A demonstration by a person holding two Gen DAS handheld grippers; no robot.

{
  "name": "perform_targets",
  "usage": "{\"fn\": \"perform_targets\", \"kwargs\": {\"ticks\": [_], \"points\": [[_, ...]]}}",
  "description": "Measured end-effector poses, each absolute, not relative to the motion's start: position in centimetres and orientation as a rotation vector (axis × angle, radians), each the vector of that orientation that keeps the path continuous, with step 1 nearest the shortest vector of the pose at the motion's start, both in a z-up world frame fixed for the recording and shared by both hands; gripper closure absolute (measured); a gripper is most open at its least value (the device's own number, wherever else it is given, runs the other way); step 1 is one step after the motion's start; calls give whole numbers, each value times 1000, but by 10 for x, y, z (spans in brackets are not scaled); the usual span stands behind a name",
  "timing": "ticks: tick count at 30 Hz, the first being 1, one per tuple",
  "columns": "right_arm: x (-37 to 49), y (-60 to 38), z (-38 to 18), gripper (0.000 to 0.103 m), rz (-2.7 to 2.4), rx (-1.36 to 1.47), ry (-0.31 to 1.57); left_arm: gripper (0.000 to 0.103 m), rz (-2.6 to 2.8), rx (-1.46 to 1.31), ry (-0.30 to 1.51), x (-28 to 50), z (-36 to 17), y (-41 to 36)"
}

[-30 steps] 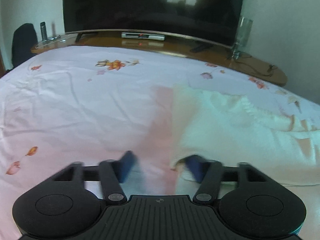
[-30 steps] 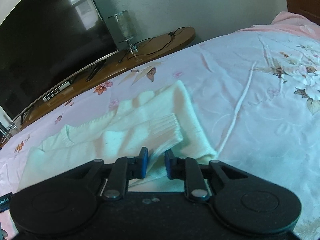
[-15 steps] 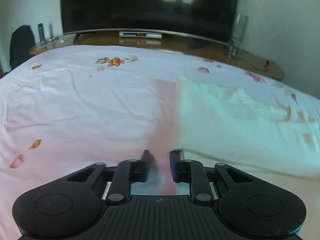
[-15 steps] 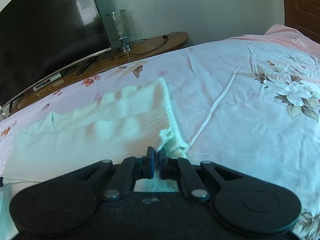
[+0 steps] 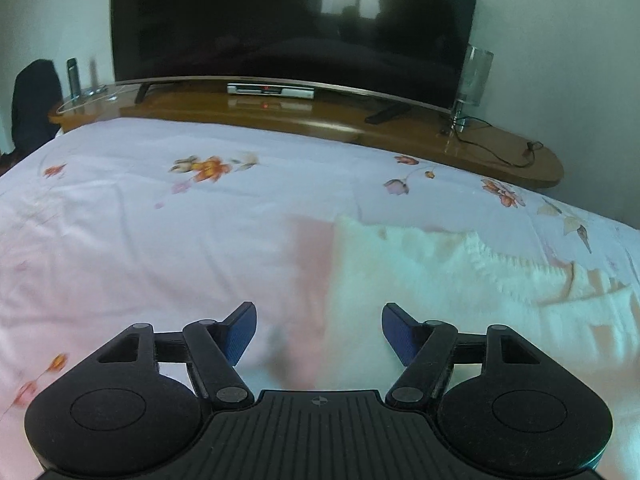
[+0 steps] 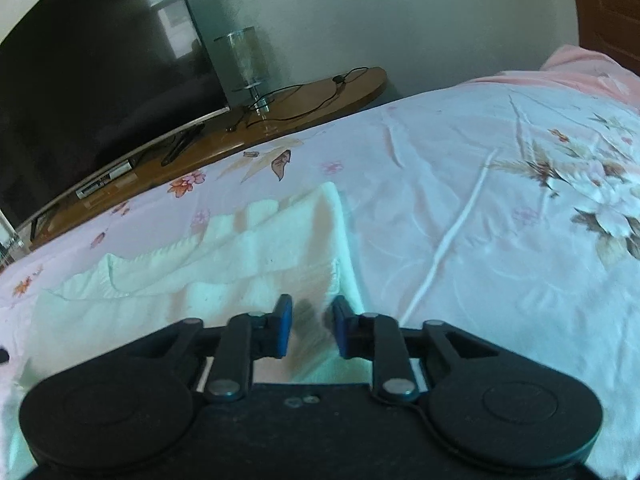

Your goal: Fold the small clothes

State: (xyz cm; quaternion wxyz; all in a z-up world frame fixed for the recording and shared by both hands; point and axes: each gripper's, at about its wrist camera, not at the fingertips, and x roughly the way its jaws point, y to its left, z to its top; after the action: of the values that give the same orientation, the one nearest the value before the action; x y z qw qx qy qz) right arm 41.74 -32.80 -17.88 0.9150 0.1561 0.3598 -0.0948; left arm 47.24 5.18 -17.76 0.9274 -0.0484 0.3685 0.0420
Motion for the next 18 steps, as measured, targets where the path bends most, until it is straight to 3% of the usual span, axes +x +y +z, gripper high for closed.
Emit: {"fn": "perform_targets", "kwargs": {"ticks": [7, 10, 14, 18], "points": [[408, -323, -185, 97, -236, 216, 750, 34, 120, -78, 772, 511, -192, 37], [409, -320, -170, 89, -259, 192, 682, 34, 150, -101, 793, 522, -199, 43], [421, -311, -159, 88, -208, 168, 645, 34, 177, -135, 809, 537, -207, 52], [439, -299, -183, 88, -172, 92, 752, 34, 193, -129, 814, 555, -211, 52]]}}
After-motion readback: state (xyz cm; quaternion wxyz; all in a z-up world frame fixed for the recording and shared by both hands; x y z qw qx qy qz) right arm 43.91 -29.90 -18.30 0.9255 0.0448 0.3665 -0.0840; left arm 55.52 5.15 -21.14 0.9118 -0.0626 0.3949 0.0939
